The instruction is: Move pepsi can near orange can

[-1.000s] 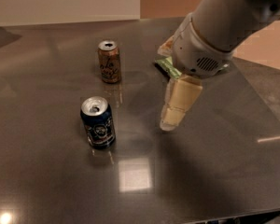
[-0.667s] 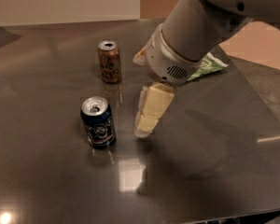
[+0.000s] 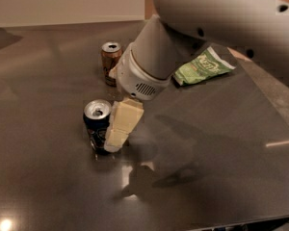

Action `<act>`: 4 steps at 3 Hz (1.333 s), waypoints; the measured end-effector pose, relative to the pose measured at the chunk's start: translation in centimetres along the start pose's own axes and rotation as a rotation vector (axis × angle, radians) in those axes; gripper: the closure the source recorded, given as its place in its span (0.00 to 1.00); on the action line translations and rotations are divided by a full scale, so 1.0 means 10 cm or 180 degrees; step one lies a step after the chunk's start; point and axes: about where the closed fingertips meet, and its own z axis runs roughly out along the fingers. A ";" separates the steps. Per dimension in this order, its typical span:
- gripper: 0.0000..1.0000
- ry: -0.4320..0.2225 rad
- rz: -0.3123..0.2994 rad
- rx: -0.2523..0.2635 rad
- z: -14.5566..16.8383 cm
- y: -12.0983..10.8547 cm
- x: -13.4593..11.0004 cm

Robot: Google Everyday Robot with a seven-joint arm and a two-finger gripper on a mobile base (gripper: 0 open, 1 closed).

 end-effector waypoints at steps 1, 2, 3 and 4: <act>0.00 -0.0061 0.0013 -0.0027 0.13 0.07 -0.09; 0.19 -0.0112 0.0038 -0.0077 0.19 0.12 -0.14; 0.41 -0.0136 0.0050 -0.0102 0.21 0.15 -0.16; 0.65 -0.0163 0.0095 -0.0122 0.16 0.10 -0.15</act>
Offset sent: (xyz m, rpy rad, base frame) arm -0.0156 0.0260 -0.0166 0.0512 0.0581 0.0081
